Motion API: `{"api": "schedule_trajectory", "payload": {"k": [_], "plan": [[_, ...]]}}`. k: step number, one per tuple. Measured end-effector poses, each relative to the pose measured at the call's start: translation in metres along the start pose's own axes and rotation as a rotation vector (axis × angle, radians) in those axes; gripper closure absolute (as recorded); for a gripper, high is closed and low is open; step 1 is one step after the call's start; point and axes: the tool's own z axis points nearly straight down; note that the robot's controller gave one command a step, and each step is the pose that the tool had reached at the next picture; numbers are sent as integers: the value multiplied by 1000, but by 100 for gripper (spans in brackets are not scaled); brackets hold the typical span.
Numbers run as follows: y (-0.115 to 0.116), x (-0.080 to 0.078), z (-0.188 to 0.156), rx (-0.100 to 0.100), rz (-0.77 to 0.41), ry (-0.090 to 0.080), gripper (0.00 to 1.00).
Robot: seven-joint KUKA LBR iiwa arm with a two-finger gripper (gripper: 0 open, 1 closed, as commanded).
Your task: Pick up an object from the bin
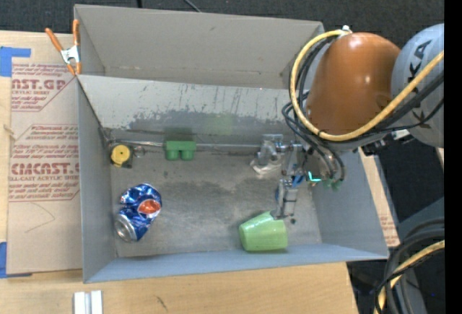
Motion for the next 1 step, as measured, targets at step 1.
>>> {"api": "schedule_trajectory", "payload": {"k": [1], "plan": [[-8,15,94,0,-353,-3,0]]}}
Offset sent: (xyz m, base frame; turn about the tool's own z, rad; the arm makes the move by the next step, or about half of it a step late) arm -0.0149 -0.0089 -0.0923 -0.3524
